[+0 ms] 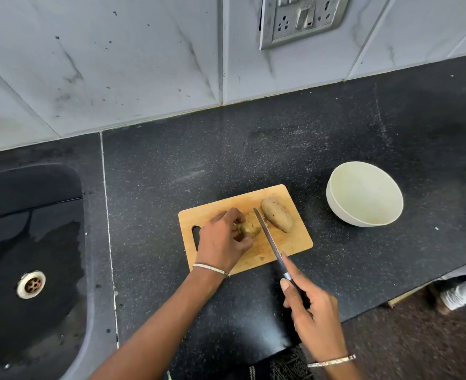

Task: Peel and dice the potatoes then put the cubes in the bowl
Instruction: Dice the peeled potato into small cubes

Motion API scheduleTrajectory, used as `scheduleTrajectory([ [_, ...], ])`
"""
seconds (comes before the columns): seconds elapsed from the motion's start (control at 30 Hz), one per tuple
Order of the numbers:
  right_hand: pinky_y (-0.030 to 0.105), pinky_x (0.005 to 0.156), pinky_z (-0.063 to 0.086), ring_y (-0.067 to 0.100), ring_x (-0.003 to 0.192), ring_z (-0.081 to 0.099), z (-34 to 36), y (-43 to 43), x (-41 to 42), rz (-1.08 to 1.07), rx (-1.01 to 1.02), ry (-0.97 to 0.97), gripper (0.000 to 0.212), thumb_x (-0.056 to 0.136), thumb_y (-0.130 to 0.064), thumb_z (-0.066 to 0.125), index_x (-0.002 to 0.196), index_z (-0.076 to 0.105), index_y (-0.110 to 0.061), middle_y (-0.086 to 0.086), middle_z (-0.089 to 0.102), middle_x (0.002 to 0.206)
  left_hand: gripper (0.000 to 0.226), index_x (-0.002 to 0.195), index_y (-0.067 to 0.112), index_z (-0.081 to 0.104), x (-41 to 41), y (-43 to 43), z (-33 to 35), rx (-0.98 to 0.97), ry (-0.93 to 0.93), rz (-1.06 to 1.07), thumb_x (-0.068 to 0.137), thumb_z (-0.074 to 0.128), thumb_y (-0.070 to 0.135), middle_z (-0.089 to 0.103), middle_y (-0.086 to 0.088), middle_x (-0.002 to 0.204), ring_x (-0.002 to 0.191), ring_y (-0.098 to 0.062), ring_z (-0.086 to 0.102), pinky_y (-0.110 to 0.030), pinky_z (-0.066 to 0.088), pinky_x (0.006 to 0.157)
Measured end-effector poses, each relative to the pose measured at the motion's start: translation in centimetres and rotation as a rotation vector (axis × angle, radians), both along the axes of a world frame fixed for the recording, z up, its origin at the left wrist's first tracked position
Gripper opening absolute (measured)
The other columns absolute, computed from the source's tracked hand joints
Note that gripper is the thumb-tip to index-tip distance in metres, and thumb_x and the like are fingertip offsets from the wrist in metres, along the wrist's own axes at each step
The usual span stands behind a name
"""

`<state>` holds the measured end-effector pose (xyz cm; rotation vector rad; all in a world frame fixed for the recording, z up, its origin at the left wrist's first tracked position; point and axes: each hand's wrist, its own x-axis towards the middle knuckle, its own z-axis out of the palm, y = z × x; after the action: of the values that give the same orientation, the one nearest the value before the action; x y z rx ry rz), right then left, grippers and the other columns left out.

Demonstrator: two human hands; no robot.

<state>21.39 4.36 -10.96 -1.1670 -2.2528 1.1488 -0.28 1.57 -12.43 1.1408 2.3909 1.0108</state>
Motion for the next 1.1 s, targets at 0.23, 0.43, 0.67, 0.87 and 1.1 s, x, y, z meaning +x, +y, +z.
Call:
scheduleTrajectory([
  [0.23,0.041,0.042,0.045,0.029,0.044,0.043,-0.2,-0.1,0.2,-0.006,-0.024,-0.007,0.047,0.094,-0.036,0.057,0.132,0.046,-0.062,-0.028,0.061,0.07,0.018,0.086,0.026,0.057,0.4,-0.8,-0.8,0.065,0.064,-0.011,0.071,0.066,0.031,0.06,0.011,0.078,0.069,-0.011,0.059,-0.036,0.055,0.062],
  [0.43,0.043,0.042,0.046,0.029,0.045,0.046,-0.1,-0.2,0.2,-0.002,-0.036,-0.005,0.048,0.095,-0.034,0.058,0.131,0.045,-0.062,-0.032,0.063,0.072,0.018,0.086,0.026,0.056,0.4,-1.2,-0.4,0.077,0.074,-0.011,0.073,0.069,0.029,0.06,0.012,0.083,0.069,-0.007,0.06,-0.035,0.056,0.061],
  [0.67,0.04,0.043,0.044,0.015,0.046,0.04,0.0,-0.3,-0.1,0.039,-0.046,0.038,0.041,0.096,-0.043,0.055,0.133,0.048,-0.058,-0.031,0.061,0.072,0.021,0.087,0.021,0.054,0.2,-1.7,0.3,-0.021,0.074,0.0,0.075,0.071,0.023,0.06,0.01,0.085,0.067,-0.011,0.058,-0.031,0.05,0.062],
  [0.87,0.038,0.056,0.054,0.02,0.057,0.061,-0.2,-0.3,-0.7,0.096,-0.037,0.012,0.047,0.096,-0.033,0.058,0.135,0.046,-0.056,-0.025,0.069,0.113,0.027,0.087,0.022,0.055,-0.4,-1.4,0.3,-0.068,0.003,0.01,0.07,0.076,0.019,0.063,0.008,0.083,0.071,-0.013,0.063,-0.037,0.054,0.067],
  [1.1,0.043,0.055,0.053,0.027,0.059,0.06,-0.8,-0.5,-1.8,0.142,-0.031,-0.04,0.053,0.097,-0.031,0.058,0.133,0.04,-0.065,-0.03,0.069,0.101,0.045,0.095,0.027,0.05,-0.5,-1.4,0.6,-0.071,-0.095,0.04,0.066,0.082,0.014,0.064,0.009,0.082,0.075,-0.012,0.065,-0.039,0.056,0.072],
])
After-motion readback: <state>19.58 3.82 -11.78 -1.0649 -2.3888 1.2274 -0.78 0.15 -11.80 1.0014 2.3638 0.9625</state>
